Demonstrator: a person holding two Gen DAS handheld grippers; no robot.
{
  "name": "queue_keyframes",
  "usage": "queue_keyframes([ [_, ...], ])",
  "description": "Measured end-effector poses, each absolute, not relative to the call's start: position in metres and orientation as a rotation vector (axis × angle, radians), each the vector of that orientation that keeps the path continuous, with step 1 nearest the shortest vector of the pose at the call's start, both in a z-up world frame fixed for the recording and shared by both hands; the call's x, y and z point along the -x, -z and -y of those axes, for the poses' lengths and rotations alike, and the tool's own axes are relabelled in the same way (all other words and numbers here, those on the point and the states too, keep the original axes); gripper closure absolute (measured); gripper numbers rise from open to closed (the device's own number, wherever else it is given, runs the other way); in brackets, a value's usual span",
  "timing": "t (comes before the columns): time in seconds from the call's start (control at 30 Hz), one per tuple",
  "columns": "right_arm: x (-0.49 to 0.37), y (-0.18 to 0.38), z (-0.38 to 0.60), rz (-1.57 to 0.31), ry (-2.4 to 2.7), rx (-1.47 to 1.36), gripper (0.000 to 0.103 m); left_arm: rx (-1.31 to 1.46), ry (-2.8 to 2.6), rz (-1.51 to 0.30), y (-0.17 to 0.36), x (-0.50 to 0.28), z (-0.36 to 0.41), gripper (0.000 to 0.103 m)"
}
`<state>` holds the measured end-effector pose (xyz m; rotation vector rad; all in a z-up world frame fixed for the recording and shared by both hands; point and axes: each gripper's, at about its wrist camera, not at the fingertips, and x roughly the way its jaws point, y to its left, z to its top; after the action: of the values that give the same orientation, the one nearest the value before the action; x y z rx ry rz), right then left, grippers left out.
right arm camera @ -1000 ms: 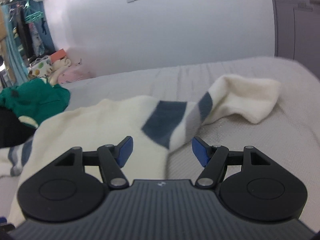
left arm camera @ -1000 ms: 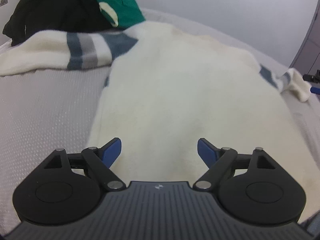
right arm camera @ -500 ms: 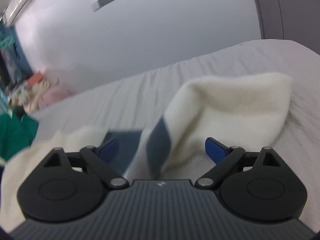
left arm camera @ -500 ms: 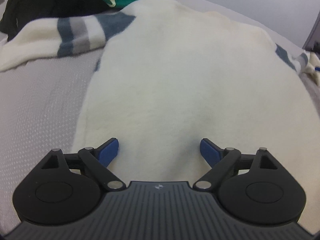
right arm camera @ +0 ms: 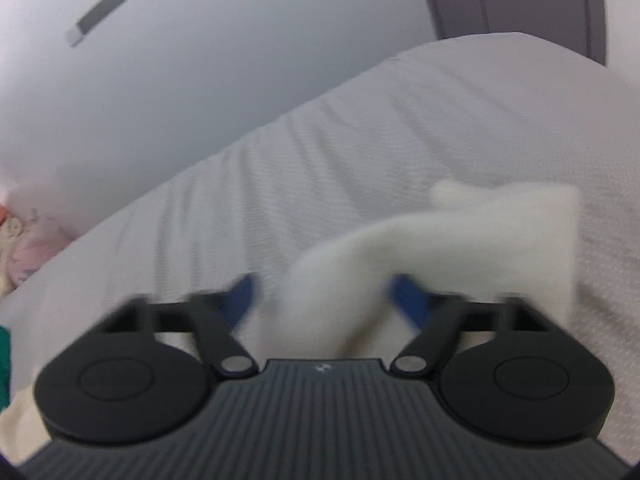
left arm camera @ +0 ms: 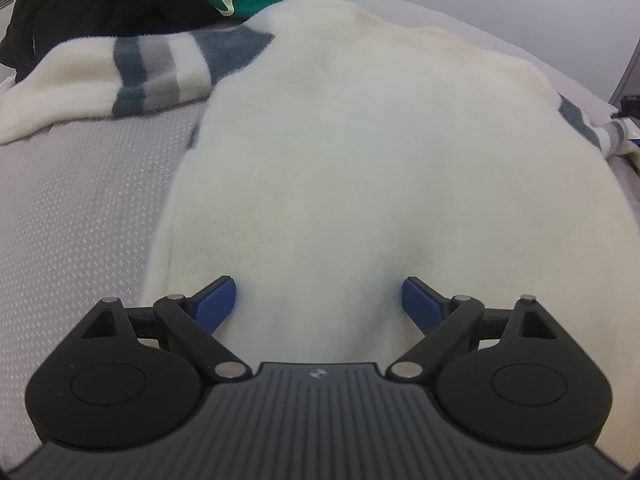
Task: Fold large clothes
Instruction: 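Grasp the striped sleeve cuff with the right gripper, then lift the held sleeve high with the right gripper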
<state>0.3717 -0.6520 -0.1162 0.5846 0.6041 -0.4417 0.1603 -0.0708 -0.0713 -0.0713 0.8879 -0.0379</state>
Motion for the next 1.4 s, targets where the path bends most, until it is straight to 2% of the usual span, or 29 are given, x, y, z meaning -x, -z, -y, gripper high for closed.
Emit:
queue_keyframes([
  [0.2,-0.315,0.099,0.673,-0.397,0.349,-0.661,0.040,0.088,0.047,-0.878,0.068,-0.158,0.067,0.010],
  [0.43,-0.223,0.119,0.696,-0.373,0.382,-0.896,0.039,0.124,0.055,-0.866,0.063,-0.152,0.062,0.010],
  [0.5,-0.207,0.137,0.696,-0.392,0.365,-0.987,0.035,0.129,0.054,-0.861,0.062,-0.151,0.062,0.010],
  [0.6,-0.207,0.161,0.697,-0.408,0.374,-1.048,0.035,0.136,0.046,-0.855,0.063,-0.149,0.061,0.010],
  [0.77,-0.241,0.170,0.702,-0.330,0.382,-0.960,0.037,0.151,0.028,-0.847,0.065,-0.150,0.060,0.010],
  [0.8,-0.251,0.171,0.706,-0.322,0.388,-0.958,0.039,0.156,0.024,-0.848,0.065,-0.152,0.060,0.010],
  [0.83,-0.256,0.172,0.708,-0.320,0.399,-0.958,0.047,0.160,0.020,-0.848,0.064,-0.153,0.061,0.010],
  [0.87,-0.263,0.169,0.710,-0.324,0.413,-0.942,0.067,0.162,0.018,-0.849,0.063,-0.154,0.061,0.010],
  [0.93,-0.270,0.157,0.712,-0.332,0.434,-0.882,0.071,0.167,0.015,-0.847,0.061,-0.156,0.062,0.010],
  [1.0,-0.261,0.140,0.714,-0.304,0.434,-0.822,0.082,0.171,0.020,-0.842,0.059,-0.157,0.061,0.010],
  [1.23,-0.219,0.072,0.717,-0.274,0.523,-0.574,0.085,0.189,0.058,-0.824,0.054,-0.149,0.060,0.010],
  [1.4,-0.205,0.061,0.725,-0.312,0.562,-0.511,0.081,0.201,0.080,-0.805,0.049,-0.139,0.059,0.010],
])
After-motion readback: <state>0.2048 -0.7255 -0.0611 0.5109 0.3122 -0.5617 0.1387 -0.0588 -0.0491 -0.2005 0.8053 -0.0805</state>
